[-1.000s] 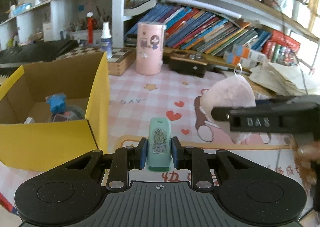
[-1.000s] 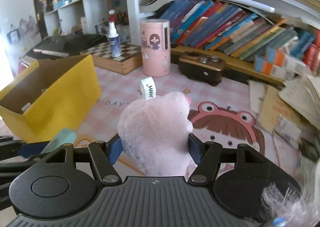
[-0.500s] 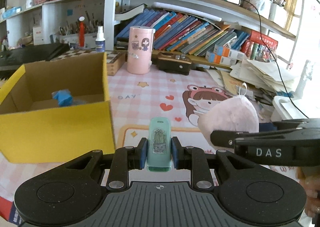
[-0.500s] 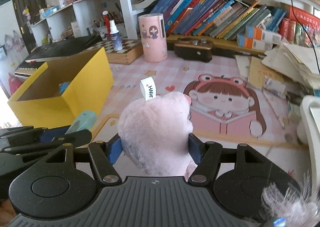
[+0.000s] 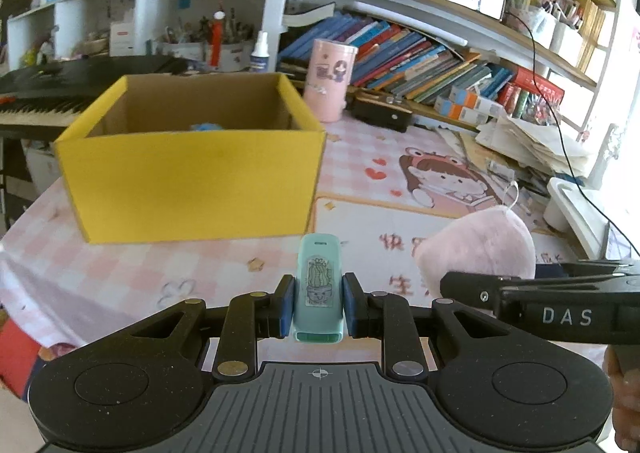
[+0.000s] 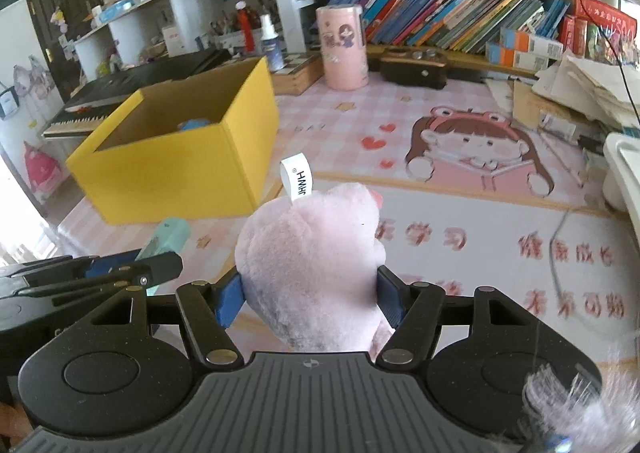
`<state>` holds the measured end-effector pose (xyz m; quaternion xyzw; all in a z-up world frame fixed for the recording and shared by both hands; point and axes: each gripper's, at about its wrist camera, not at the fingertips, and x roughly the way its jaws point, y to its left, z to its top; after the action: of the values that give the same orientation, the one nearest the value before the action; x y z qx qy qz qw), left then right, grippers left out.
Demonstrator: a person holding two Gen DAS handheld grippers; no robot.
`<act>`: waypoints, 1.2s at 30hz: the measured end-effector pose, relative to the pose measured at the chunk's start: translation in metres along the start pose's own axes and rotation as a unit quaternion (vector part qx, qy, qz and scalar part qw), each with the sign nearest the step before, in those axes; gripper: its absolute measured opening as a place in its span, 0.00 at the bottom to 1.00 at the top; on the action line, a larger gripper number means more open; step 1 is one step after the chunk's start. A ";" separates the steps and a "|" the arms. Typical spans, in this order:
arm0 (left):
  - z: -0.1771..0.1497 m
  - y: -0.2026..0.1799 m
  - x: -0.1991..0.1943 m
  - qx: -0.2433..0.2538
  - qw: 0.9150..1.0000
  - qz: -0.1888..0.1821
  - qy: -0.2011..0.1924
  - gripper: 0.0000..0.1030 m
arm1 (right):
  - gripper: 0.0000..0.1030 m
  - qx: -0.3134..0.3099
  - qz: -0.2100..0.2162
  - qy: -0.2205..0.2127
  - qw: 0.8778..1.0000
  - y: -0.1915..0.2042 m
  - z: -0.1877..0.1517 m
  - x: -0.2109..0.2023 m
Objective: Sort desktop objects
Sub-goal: 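Carry the green item with the left tool while the right carries the plush toy to the box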
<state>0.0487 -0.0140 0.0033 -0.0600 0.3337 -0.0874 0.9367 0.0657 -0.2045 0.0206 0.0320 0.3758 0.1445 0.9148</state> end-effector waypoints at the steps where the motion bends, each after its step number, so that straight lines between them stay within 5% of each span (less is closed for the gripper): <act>1: -0.003 0.004 -0.004 -0.001 1.000 0.002 0.000 0.23 | 0.62 0.000 0.002 0.002 1.000 0.005 -0.004 -0.001; 17: -0.034 0.065 -0.056 -0.040 0.998 0.058 -0.006 0.23 | 0.62 -0.024 0.063 0.040 0.997 0.085 -0.038 0.001; 36: -0.028 0.099 -0.083 -0.072 0.992 0.098 -0.044 0.23 | 0.62 -0.081 0.102 0.036 0.991 0.135 -0.020 0.007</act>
<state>-0.0200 0.0984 0.0153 -0.0978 0.3022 0.0322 0.9477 0.0241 -0.0745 0.0234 -0.0092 0.3903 0.2679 0.8808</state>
